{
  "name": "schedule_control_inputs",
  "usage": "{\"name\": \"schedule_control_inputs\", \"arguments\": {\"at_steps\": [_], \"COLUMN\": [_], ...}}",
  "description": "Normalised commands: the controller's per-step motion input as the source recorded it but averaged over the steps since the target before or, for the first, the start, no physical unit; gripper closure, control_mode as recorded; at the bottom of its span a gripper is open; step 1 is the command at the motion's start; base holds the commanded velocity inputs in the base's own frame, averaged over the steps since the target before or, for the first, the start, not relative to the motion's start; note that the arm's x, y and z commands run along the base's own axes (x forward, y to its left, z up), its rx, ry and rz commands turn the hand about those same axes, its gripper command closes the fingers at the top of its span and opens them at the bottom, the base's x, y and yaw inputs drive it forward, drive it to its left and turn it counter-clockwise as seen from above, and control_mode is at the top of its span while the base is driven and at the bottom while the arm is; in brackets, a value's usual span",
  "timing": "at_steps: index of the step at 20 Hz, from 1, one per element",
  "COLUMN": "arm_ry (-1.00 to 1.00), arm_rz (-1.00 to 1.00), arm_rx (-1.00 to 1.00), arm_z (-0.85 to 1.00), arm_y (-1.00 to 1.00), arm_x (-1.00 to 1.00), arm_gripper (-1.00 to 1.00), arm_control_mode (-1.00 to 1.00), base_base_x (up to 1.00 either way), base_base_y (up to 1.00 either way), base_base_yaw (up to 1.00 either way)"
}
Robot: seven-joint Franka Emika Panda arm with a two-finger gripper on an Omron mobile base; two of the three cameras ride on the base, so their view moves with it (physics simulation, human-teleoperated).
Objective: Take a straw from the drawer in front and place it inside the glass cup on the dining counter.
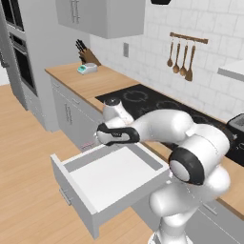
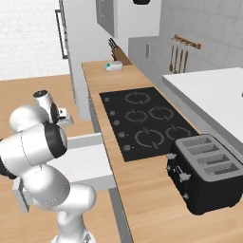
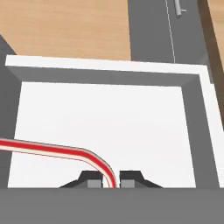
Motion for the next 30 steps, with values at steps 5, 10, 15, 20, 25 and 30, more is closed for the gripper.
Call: {"name": "schedule_control_inputs", "arguments": {"at_steps": [5, 10, 15, 20, 25, 30], "arm_ry": [0.00, 0.00, 0.09, 0.10, 0.07, 0.01], "arm_rz": [-0.12, -0.12, -0.10, -0.06, -0.02, 0.00], "arm_rx": [0.00, 0.00, 0.00, 0.00, 0.02, 0.02], "arm_z": [1.00, 1.00, 0.98, 0.52, 0.05, 0.00], "arm_y": [-0.02, -0.19, -0.28, -0.45, -0.54, -0.09], "arm_x": [-0.41, -0.57, -0.71, -0.70, -0.34, -0.07], "arm_gripper": [1.00, 1.00, 1.00, 1.00, 1.00, 1.00], "arm_control_mode": [-1.00, -1.00, -1.00, -1.00, -1.00, 1.00], "base_base_x": [0.00, 0.00, 0.00, 0.00, 0.00, -0.60], "base_base_y": [0.00, 0.00, 0.00, 0.00, 0.00, -0.20], "base_base_yaw": [0.00, 0.00, 0.00, 0.00, 0.00, -0.01]}}
